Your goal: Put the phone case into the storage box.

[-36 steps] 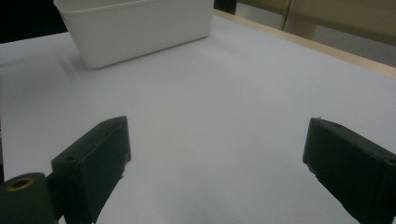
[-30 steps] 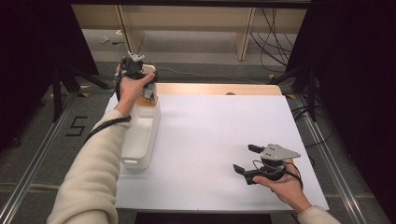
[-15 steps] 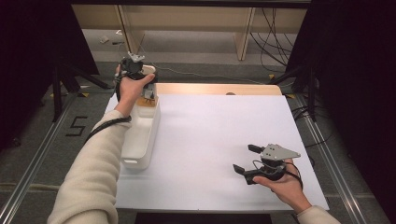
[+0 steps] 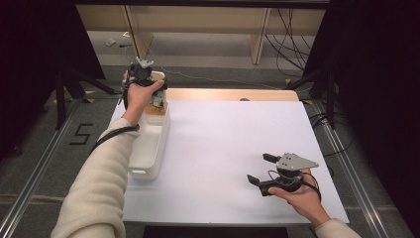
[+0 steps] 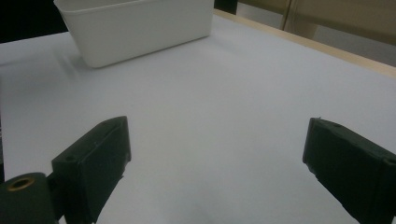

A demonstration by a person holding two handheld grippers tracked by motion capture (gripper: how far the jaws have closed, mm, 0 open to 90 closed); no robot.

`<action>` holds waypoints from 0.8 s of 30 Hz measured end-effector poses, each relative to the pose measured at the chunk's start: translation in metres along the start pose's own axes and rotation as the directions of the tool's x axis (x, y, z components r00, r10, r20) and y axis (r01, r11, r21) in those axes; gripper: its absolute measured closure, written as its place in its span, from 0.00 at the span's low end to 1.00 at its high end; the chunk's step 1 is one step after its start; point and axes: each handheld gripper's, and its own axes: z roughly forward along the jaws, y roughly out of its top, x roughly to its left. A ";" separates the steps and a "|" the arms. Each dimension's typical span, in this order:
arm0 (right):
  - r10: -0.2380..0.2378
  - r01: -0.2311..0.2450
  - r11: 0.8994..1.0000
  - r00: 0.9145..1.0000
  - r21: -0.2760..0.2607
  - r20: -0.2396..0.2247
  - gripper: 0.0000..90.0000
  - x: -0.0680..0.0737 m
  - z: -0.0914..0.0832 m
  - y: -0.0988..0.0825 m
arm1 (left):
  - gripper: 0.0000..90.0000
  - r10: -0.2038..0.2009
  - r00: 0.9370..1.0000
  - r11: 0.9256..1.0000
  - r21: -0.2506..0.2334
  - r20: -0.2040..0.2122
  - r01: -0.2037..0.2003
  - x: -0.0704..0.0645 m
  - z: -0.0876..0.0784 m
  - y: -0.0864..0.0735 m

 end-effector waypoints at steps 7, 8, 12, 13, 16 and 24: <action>0.000 0.000 1.000 1.000 0.002 -0.001 0.10 0.000 0.000 0.000 | 0.11 -0.007 1.000 1.000 0.008 0.003 0.007 0.000 0.002 -0.003; 0.000 0.000 1.000 1.000 0.002 -0.001 0.10 0.000 0.000 0.000 | 0.11 -0.006 1.000 1.000 0.009 0.004 0.006 0.000 0.002 -0.004; 0.000 0.000 1.000 1.000 0.001 0.000 0.10 0.000 0.000 0.000 | 0.11 -0.004 1.000 1.000 0.014 0.007 0.004 0.000 0.003 -0.005; 0.000 0.000 1.000 1.000 0.002 -0.001 0.10 0.000 0.000 0.000 | 0.11 -0.006 1.000 1.000 0.015 0.007 0.006 0.000 0.003 -0.006; 0.000 0.000 1.000 1.000 0.002 -0.001 0.10 0.000 0.000 0.000 | 0.11 -0.003 1.000 1.000 0.020 0.007 0.003 0.000 0.003 -0.007; 0.000 0.000 1.000 1.000 0.003 -0.001 0.10 0.000 0.000 0.000 | 0.11 -0.006 1.000 1.000 0.026 0.009 0.006 0.000 0.004 -0.009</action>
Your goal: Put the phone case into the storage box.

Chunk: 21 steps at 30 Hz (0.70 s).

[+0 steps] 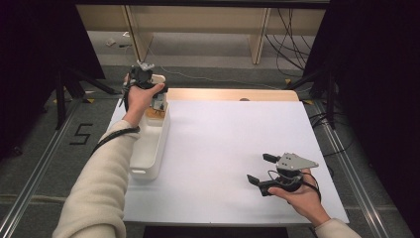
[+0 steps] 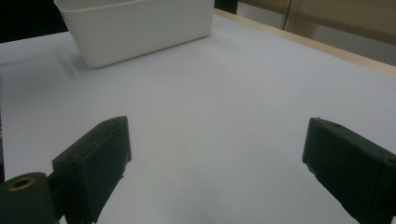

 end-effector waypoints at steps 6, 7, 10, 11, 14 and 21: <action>-0.001 0.001 1.000 1.000 -0.001 0.000 0.10 0.000 0.000 0.000 | 0.11 0.003 1.000 1.000 0.006 0.002 -0.003 -0.001 0.001 -0.001; 0.000 0.000 1.000 1.000 -0.001 0.000 0.10 0.000 0.000 0.000 | 0.11 0.004 1.000 1.000 0.007 0.002 -0.004 -0.001 0.001 -0.001; -0.001 0.001 1.000 1.000 0.001 -0.001 0.10 0.000 0.000 0.000 | 0.11 0.001 1.000 1.000 0.007 0.004 -0.001 0.000 0.001 -0.003; 0.000 0.000 1.000 1.000 0.001 -0.001 0.10 0.000 0.000 0.000 | 0.11 -0.001 1.000 1.000 0.006 0.005 0.001 0.000 0.001 -0.003; 0.000 0.000 1.000 1.000 0.000 0.000 0.10 0.000 0.000 0.000 | 0.11 -0.001 1.000 1.000 0.009 0.008 0.001 0.000 0.001 -0.005; 0.000 0.000 1.000 1.000 0.002 0.001 0.10 0.001 0.000 0.000 | 0.11 -0.004 1.000 1.000 0.017 0.010 0.003 0.000 0.002 -0.009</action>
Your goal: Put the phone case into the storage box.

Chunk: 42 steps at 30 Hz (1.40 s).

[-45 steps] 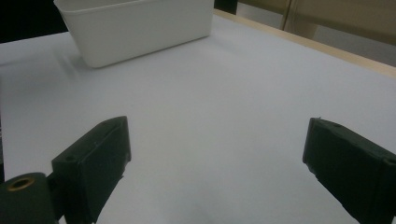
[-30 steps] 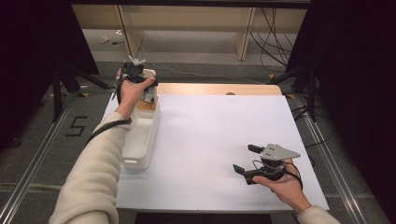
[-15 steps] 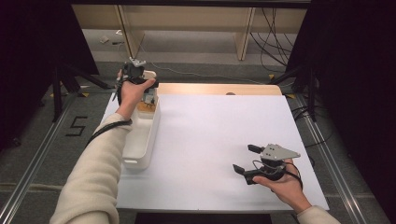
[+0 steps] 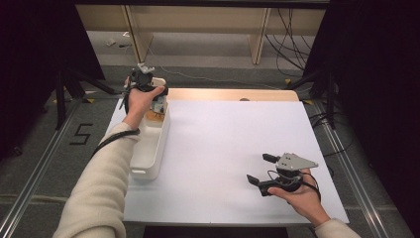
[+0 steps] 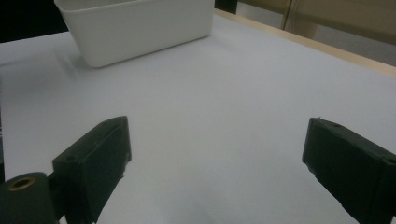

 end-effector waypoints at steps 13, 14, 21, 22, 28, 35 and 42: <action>-0.001 0.001 1.000 1.000 -0.002 -0.002 0.10 -0.001 0.000 0.000 | 0.11 -0.008 1.000 1.000 0.006 0.003 0.008 0.000 0.003 -0.004; -0.001 0.001 1.000 1.000 -0.001 -0.002 0.10 -0.001 0.000 0.000 | 0.11 -0.010 1.000 1.000 0.007 0.003 0.010 0.000 0.003 -0.004; -0.001 0.001 1.000 1.000 -0.001 -0.002 0.10 -0.001 0.000 0.000 | 0.10 -0.014 1.000 1.000 0.008 0.004 0.014 0.000 0.003 -0.006; 0.000 0.000 1.000 1.000 -0.002 -0.002 0.10 -0.001 0.000 0.000 | 0.10 -0.011 1.000 1.000 0.010 0.004 0.011 0.000 0.003 -0.007; 0.000 0.000 1.000 1.000 -0.001 -0.002 0.10 -0.001 0.000 -0.001 | 0.10 -0.015 1.000 1.000 0.008 0.006 0.015 0.000 0.004 -0.007; -0.001 0.001 1.000 1.000 -0.001 -0.002 0.10 -0.001 0.000 0.000 | 0.10 -0.013 1.000 1.000 0.012 0.008 0.013 0.000 0.004 -0.009; 0.000 0.000 1.000 1.000 -0.002 -0.002 0.10 -0.001 0.000 0.000 | 0.10 -0.023 1.000 1.000 0.016 0.008 0.023 0.001 0.005 -0.012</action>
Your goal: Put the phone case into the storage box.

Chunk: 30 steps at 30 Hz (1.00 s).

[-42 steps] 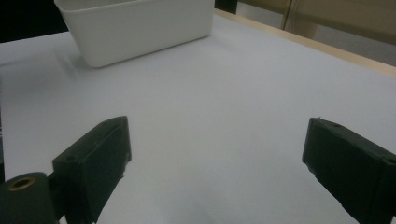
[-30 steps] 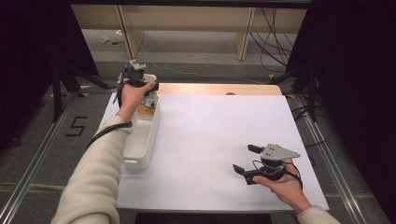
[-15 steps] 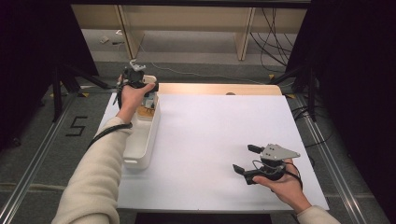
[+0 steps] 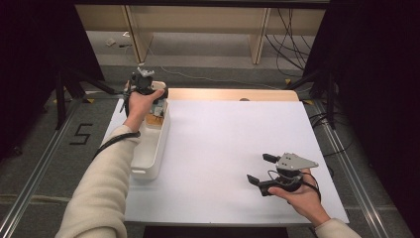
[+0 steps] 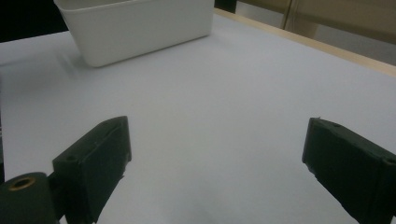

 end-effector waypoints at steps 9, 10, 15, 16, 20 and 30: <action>-0.001 0.001 1.000 1.000 0.002 -0.001 0.10 0.000 0.000 0.000 | 0.10 0.000 1.000 1.000 0.001 0.003 0.000 0.000 0.000 -0.002; -0.001 0.001 1.000 1.000 0.002 -0.001 0.10 0.000 0.000 0.000 | 0.10 -0.001 1.000 1.000 0.001 0.003 0.001 0.000 0.000 -0.002; -0.001 0.001 1.000 1.000 0.002 -0.002 0.10 0.000 0.000 0.000 | 0.10 -0.010 1.000 1.000 -0.001 0.002 0.010 0.001 0.001 -0.004; -0.001 0.001 1.000 1.000 0.002 -0.002 0.10 0.000 0.000 0.000 | 0.10 -0.012 1.000 1.000 -0.001 0.003 0.012 0.001 0.001 -0.004; -0.001 0.001 1.000 1.000 0.003 -0.003 0.10 0.000 0.000 0.000 | 0.10 -0.007 1.000 1.000 0.001 0.002 0.007 0.001 0.001 -0.005; -0.003 0.003 1.000 1.000 0.003 -0.002 0.10 0.000 0.000 0.000 | 0.10 -0.008 1.000 1.000 0.005 0.006 0.008 0.000 0.002 -0.009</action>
